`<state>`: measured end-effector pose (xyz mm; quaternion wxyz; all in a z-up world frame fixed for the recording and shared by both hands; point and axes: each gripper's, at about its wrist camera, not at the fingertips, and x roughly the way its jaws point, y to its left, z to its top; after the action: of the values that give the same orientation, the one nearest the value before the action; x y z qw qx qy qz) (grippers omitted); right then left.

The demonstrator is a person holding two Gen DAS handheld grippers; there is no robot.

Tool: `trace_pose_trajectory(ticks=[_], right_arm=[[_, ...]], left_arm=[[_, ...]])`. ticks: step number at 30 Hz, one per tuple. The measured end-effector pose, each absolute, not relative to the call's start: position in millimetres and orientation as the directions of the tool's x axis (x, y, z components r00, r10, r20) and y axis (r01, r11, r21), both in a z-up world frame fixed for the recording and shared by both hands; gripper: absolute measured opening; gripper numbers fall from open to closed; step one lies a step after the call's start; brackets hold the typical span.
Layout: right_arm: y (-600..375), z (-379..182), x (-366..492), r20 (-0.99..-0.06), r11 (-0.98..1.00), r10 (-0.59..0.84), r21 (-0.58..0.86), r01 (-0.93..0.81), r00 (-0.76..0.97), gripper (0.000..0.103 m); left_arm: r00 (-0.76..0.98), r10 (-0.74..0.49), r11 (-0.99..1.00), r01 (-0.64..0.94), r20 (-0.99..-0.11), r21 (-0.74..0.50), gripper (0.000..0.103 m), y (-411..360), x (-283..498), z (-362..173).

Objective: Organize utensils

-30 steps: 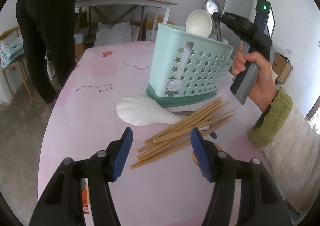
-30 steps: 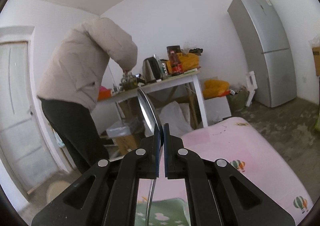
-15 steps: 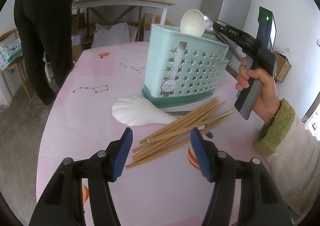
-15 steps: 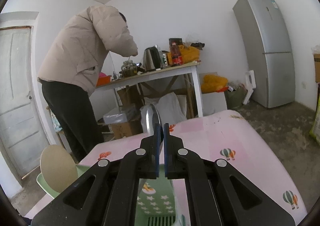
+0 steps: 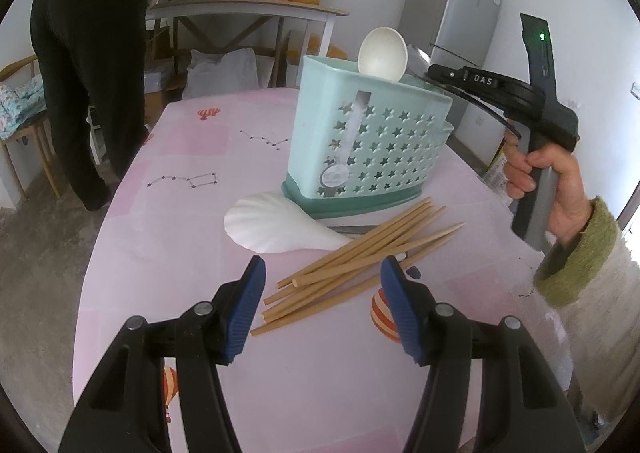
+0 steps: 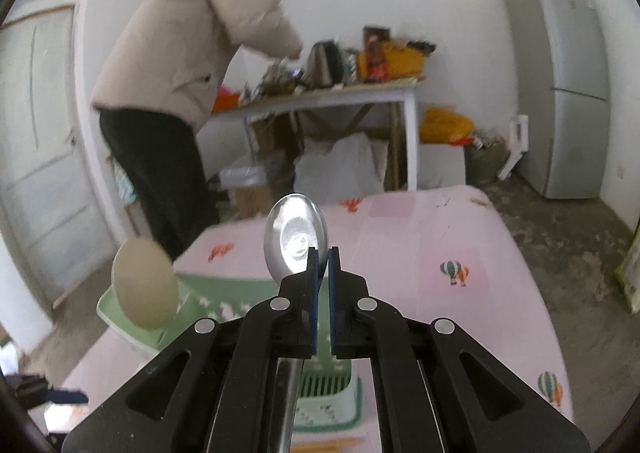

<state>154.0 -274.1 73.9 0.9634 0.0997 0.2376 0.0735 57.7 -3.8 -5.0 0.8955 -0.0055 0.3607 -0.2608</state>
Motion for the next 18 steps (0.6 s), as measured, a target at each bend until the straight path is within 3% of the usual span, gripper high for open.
trace_pose_trajectory(ticks=[10, 18], right_arm=[[-258, 74, 139, -0.566, 0.970, 0.243, 0.164, -0.181, 0.788, 0.002], [-275, 70, 145, -0.600, 0.922, 0.371, 0.326, -0.206, 0.708, 0.003]], left_arm=[[0.604, -0.478, 0.863, 0.460, -0.638, -0.210, 0.058, 1, 58, -6], [0.610, -0.481, 0.863, 0.457, -0.630, -0.216, 0.058, 4, 59, -5]])
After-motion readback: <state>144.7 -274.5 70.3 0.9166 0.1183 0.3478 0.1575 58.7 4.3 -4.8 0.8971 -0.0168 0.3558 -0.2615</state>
